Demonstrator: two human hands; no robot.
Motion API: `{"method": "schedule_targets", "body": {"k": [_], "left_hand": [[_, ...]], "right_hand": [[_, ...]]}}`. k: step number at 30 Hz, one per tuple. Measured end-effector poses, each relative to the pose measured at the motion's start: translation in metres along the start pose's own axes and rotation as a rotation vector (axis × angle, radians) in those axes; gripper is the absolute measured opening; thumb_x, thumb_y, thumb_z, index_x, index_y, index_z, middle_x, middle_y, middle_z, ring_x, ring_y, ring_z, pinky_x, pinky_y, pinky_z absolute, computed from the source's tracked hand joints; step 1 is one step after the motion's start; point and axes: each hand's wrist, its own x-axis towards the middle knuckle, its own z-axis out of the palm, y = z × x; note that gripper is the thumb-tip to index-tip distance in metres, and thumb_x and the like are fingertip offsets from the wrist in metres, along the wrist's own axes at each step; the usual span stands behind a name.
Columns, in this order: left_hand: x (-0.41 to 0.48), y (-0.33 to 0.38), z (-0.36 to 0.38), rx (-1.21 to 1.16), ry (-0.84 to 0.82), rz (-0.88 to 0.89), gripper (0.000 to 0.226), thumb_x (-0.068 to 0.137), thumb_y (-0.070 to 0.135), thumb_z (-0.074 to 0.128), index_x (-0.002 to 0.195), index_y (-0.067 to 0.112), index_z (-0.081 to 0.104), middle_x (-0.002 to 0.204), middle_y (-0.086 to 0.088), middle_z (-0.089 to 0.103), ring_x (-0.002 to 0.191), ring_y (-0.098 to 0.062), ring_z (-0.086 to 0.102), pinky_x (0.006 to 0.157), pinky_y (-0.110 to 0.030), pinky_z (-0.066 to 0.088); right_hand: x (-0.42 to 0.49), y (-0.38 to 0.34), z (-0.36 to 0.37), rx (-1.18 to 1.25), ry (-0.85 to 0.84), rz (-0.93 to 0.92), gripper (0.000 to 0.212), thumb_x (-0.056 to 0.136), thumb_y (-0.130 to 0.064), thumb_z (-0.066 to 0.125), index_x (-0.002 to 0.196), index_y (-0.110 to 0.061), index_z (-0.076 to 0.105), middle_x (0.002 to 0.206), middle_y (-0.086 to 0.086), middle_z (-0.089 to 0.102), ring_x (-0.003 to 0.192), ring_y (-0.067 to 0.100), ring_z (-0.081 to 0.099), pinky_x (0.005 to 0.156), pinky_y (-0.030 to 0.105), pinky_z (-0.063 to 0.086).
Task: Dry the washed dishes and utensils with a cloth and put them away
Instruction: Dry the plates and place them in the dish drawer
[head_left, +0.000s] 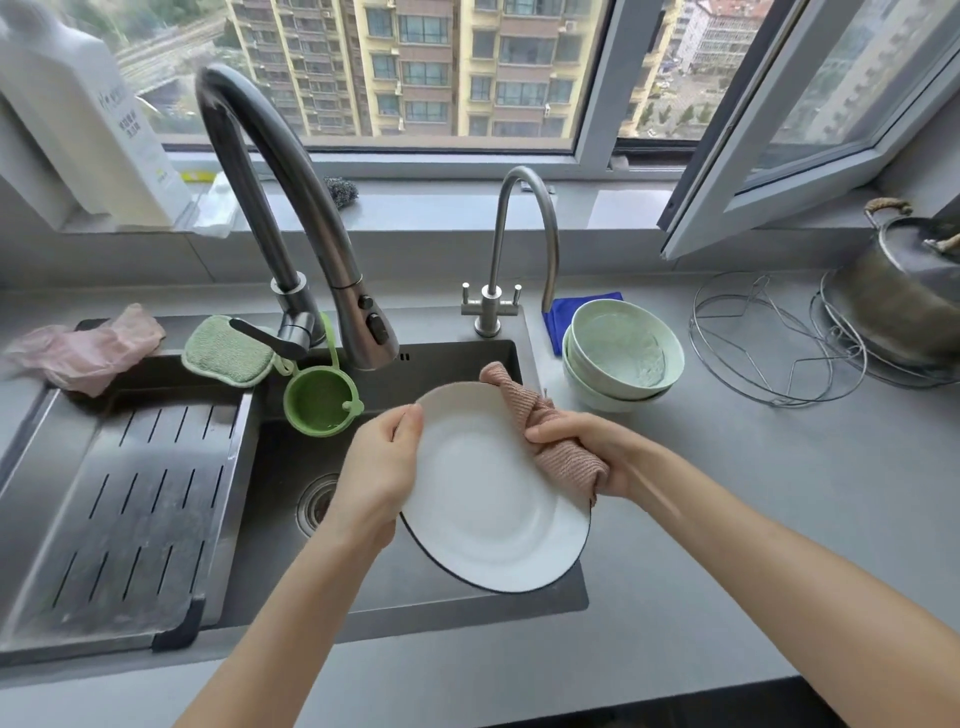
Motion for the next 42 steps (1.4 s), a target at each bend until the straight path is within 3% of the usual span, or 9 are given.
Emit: {"method": "schedule_targets", "body": {"k": [8, 14, 18, 22, 26, 31, 36, 38, 42], "left_hand": [[-0.026, -0.003, 0.05, -0.16, 0.52, 0.015, 0.036, 0.102, 0.025, 0.031, 0.131, 0.011, 0.05, 0.121, 0.004, 0.056, 0.109, -0.008, 0.049, 0.088, -0.011, 0.033], [-0.011, -0.012, 0.011, -0.365, -0.177, -0.181, 0.03, 0.099, 0.033, 0.04, 0.125, 0.022, 0.051, 0.12, 0.003, 0.063, 0.109, -0.015, 0.059, 0.093, -0.038, 0.049], [0.013, -0.004, 0.005, 0.061, -0.38, -0.078, 0.027, 0.092, 0.044, 0.05, 0.107, 0.027, 0.065, 0.113, 0.008, 0.066, 0.108, -0.009, 0.057, 0.1, -0.03, 0.042], [0.009, 0.003, 0.021, 0.187, -0.163, 0.102, 0.023, 0.097, 0.028, 0.047, 0.1, 0.021, 0.068, 0.093, 0.01, 0.066, 0.086, -0.002, 0.054, 0.076, -0.015, 0.039], [0.007, 0.003, 0.028, 0.056, -0.034, -0.005, 0.027, 0.098, 0.026, 0.047, 0.09, 0.013, 0.069, 0.078, 0.006, 0.064, 0.075, -0.008, 0.053, 0.069, -0.023, 0.042], [-0.006, -0.002, 0.049, -0.192, 0.248, -0.147, 0.031, 0.1, 0.025, 0.042, 0.086, 0.006, 0.062, 0.072, -0.002, 0.059, 0.064, -0.012, 0.049, 0.052, -0.013, 0.041], [-0.021, -0.007, 0.092, -0.357, 0.629, -0.296, 0.036, 0.102, 0.027, 0.032, 0.117, 0.004, 0.057, 0.105, -0.004, 0.058, 0.095, -0.017, 0.052, 0.083, -0.023, 0.038], [-0.027, -0.015, 0.094, -0.319, 0.561, -0.281, 0.037, 0.103, 0.028, 0.028, 0.119, 0.007, 0.053, 0.108, -0.001, 0.056, 0.102, -0.019, 0.052, 0.092, -0.028, 0.039], [-0.013, -0.017, 0.055, -0.193, -0.043, -0.12, 0.023, 0.102, 0.027, 0.031, 0.105, 0.027, 0.055, 0.114, -0.001, 0.062, 0.11, -0.022, 0.058, 0.097, -0.043, 0.047]], "right_hand": [[0.026, 0.043, 0.028, 0.515, 0.441, -0.169, 0.024, 0.083, 0.003, 0.054, 0.106, -0.004, 0.054, 0.07, 0.009, 0.057, 0.038, 0.017, 0.053, 0.033, 0.018, 0.04], [-0.011, 0.033, 0.011, 0.105, 0.499, -0.271, 0.039, 0.075, 0.022, 0.052, 0.109, 0.002, 0.054, 0.087, 0.019, 0.055, 0.066, 0.033, 0.055, 0.062, 0.044, 0.046], [-0.028, 0.004, 0.018, -0.504, 0.34, -0.287, 0.042, 0.072, 0.016, 0.059, 0.089, -0.022, 0.066, 0.08, 0.006, 0.06, 0.07, 0.019, 0.052, 0.065, 0.031, 0.044], [-0.026, -0.017, 0.016, -0.513, 0.198, -0.172, 0.034, 0.079, 0.011, 0.057, 0.097, -0.016, 0.064, 0.08, 0.004, 0.057, 0.064, 0.013, 0.05, 0.059, 0.026, 0.043], [-0.034, -0.009, -0.001, 0.006, 0.075, 0.033, 0.027, 0.087, 0.001, 0.05, 0.105, -0.01, 0.066, 0.085, 0.007, 0.069, 0.065, 0.016, 0.066, 0.061, 0.025, 0.055], [-0.025, 0.028, 0.003, 0.343, 0.29, -0.064, 0.023, 0.075, -0.004, 0.06, 0.097, -0.004, 0.066, 0.08, 0.011, 0.069, 0.061, 0.023, 0.066, 0.059, 0.031, 0.054], [-0.004, 0.046, 0.019, 0.528, 0.64, -0.273, 0.015, 0.083, 0.006, 0.052, 0.084, -0.009, 0.051, 0.057, 0.005, 0.05, 0.03, 0.014, 0.046, 0.03, 0.016, 0.037], [-0.01, 0.042, 0.02, 0.447, 0.678, -0.302, 0.022, 0.083, 0.011, 0.047, 0.087, -0.01, 0.05, 0.064, 0.009, 0.045, 0.028, 0.016, 0.044, 0.03, 0.018, 0.037], [-0.035, 0.029, 0.001, 0.268, 0.611, -0.256, 0.03, 0.078, 0.02, 0.042, 0.095, -0.004, 0.051, 0.07, 0.014, 0.047, 0.031, 0.022, 0.047, 0.03, 0.02, 0.038]]}}
